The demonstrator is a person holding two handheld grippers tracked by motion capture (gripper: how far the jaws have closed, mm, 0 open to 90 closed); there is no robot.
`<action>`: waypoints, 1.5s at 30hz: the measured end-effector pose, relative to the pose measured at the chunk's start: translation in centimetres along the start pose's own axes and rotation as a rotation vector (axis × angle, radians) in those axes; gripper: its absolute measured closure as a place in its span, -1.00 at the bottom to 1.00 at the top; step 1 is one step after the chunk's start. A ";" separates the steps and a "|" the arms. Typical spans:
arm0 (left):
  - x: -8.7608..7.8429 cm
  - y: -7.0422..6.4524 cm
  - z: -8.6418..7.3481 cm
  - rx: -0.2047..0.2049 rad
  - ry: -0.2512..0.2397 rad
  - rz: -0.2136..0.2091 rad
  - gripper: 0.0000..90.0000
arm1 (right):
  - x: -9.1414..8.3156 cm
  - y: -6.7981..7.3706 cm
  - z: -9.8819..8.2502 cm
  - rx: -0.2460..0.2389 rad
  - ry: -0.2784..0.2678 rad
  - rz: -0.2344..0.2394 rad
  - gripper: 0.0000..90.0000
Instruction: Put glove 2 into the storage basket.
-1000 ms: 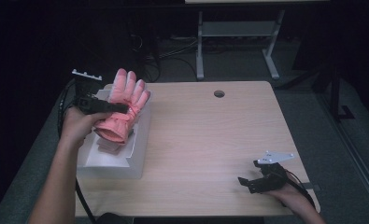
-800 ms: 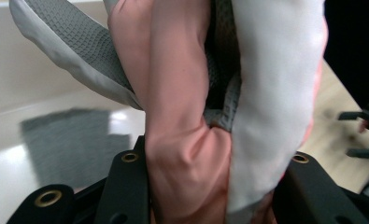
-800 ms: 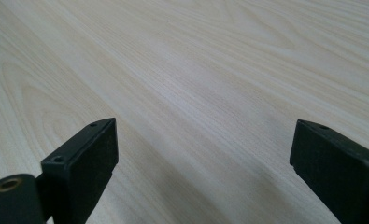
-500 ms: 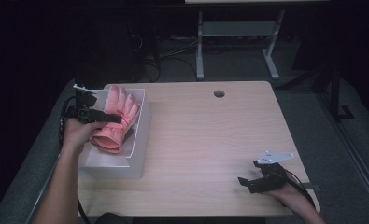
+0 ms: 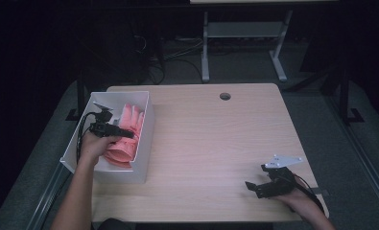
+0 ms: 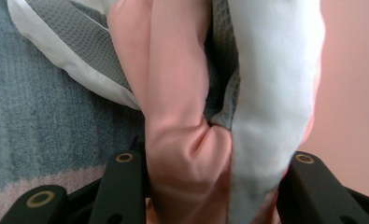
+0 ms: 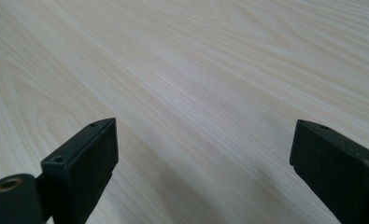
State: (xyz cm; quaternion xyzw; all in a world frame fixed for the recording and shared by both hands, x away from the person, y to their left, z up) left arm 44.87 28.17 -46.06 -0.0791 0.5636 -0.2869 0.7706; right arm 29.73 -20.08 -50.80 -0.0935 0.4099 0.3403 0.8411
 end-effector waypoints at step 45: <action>-8.2 -10.7 2.9 0.349 -0.228 0.030 -0.70 | -0.4 -1.0 -0.1 0.016 -0.004 -0.027 -0.83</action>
Point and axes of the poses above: each handheld gripper's, and its own axes: x roughly forward along the jaws, z roughly out of its top, y roughly to its left, the point moved 7 cm from there along x, roughly forward along the jaws, and after that the axes turned 5 degrees about y, right-handed, at the moved point
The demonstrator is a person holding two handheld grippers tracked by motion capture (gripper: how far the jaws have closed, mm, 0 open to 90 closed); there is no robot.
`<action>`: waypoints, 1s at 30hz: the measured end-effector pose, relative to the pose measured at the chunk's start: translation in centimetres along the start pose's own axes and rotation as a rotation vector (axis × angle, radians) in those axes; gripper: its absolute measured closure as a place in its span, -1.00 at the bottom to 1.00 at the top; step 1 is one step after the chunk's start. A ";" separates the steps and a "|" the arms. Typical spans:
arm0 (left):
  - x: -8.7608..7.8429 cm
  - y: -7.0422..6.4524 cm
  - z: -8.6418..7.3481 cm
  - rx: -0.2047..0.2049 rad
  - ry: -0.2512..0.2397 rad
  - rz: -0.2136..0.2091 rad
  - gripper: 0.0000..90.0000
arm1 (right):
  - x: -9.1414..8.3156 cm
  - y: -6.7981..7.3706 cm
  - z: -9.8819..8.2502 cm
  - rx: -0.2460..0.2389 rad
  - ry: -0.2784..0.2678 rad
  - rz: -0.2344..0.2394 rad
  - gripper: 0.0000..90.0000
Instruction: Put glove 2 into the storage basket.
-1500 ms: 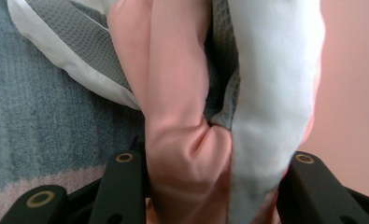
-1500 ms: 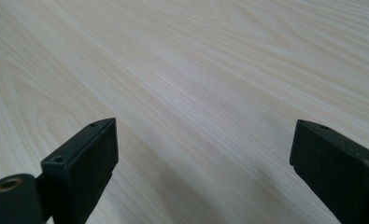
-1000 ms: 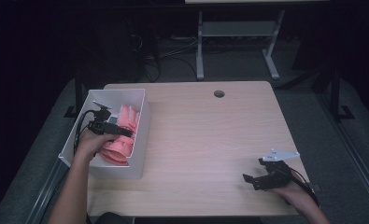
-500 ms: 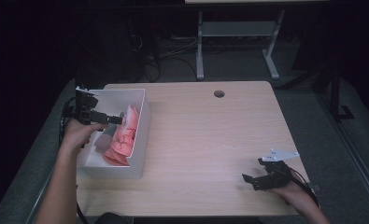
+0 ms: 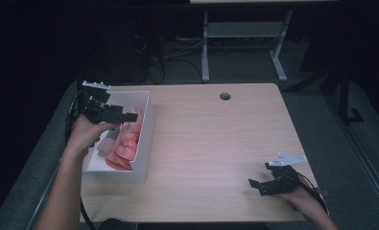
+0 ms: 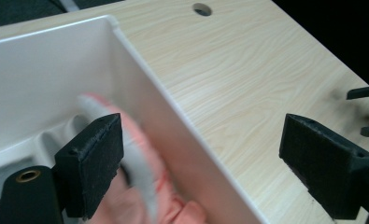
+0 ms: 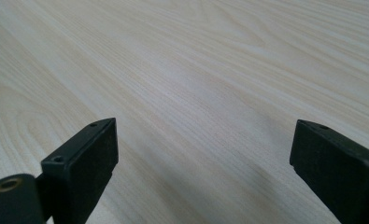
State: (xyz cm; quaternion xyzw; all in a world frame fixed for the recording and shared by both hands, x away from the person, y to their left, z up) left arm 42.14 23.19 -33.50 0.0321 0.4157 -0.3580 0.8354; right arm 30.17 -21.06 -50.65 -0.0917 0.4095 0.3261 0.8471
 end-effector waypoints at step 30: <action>10.9 -14.4 -1.5 0.281 0.064 -0.119 -0.70 | 0.0 0.1 0.0 -0.008 0.000 0.008 -0.83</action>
Point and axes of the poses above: each handheld gripper's, and its own axes: x roughly forward along the jaws, z roughly out of its top, y roughly to its left, the point moved 7 cm from there along x, roughly forward along the jaws, and after that the axes turned 5 degrees about y, right-handed, at the moved point
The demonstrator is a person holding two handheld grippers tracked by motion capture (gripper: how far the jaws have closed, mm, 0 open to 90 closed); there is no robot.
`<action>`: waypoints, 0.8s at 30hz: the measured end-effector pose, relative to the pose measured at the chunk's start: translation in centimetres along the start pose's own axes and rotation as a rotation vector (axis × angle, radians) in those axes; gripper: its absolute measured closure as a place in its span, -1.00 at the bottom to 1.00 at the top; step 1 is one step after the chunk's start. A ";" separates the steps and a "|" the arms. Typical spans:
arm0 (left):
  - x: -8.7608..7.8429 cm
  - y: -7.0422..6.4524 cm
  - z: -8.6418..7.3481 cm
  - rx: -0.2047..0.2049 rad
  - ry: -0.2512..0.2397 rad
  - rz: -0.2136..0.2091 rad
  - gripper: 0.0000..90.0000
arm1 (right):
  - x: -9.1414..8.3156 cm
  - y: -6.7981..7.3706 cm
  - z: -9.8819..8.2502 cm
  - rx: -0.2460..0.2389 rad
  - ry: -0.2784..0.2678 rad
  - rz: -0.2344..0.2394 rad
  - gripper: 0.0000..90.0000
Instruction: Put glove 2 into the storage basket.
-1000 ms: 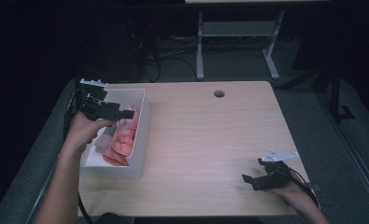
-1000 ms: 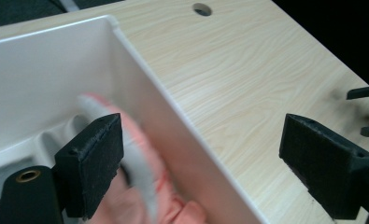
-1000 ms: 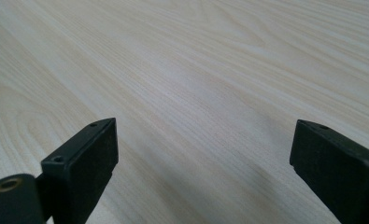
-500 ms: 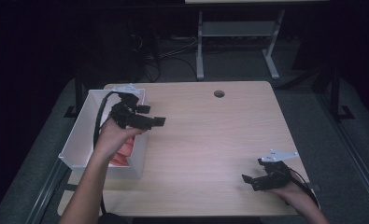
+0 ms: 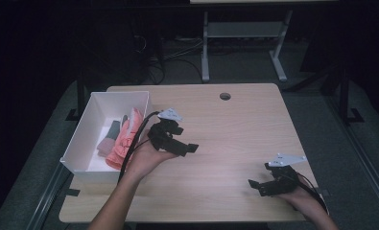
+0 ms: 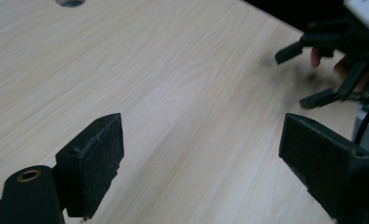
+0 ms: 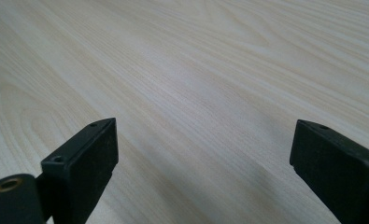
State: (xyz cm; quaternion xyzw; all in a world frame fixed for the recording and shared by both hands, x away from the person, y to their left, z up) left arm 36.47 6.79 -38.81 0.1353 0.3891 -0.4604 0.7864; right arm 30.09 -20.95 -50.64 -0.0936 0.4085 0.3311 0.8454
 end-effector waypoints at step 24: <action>6.6 -1.5 -8.1 0.051 0.086 0.003 -0.70 | 0.5 0.3 0.4 -0.021 0.002 0.010 -0.83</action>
Point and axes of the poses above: each handheld gripper's, and its own axes: x roughly forward along the jaws, z roughly out of its top, y roughly to its left, the point moved 7 cm from there along x, roughly forward along the jaws, and after that the axes turned 5 degrees about y, right-handed, at the moved point
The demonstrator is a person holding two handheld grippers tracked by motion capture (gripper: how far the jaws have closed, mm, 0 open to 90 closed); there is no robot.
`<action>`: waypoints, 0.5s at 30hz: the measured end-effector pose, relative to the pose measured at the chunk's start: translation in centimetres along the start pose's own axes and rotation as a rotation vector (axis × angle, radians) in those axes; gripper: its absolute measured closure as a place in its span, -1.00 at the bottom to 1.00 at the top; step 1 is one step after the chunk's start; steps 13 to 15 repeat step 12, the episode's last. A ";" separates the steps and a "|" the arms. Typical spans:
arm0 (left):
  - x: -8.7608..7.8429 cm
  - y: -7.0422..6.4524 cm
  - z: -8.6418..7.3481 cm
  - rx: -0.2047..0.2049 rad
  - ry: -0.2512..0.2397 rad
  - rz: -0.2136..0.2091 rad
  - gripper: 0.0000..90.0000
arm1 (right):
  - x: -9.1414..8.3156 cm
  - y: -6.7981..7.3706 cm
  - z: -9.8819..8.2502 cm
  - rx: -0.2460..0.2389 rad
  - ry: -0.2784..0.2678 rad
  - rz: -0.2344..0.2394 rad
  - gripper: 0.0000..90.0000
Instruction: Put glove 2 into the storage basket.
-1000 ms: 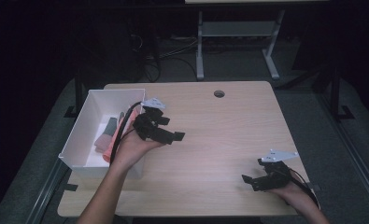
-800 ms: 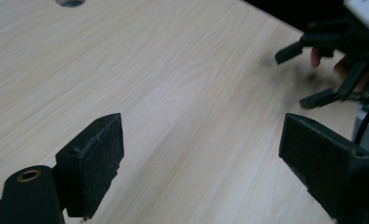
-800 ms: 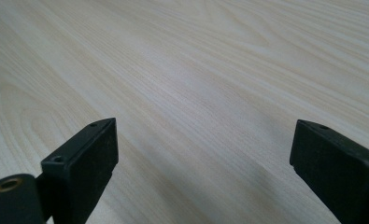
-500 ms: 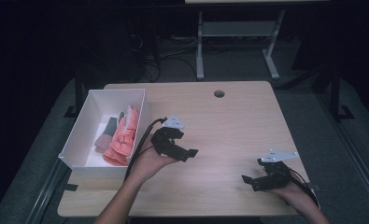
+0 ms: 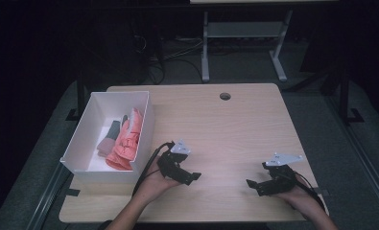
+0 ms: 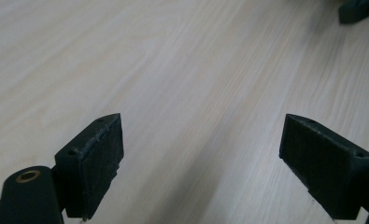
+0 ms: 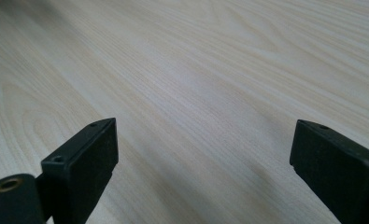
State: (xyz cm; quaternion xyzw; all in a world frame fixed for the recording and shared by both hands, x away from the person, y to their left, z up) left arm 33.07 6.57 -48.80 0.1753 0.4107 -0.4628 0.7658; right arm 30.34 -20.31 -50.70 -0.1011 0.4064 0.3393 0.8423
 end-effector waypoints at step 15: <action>0.6 0.2 -1.4 0.004 0.009 0.001 -0.70 | 0.2 0.2 -0.1 -0.012 0.011 -0.002 -0.83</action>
Point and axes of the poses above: each handheld gripper's, and its own axes: x roughly forward along the jaws, z roughly out of its top, y roughly to its left, the point moved 7 cm from there along x, roughly forward along the jaws, and after that the axes turned 5 degrees about y, right-handed, at the moved point
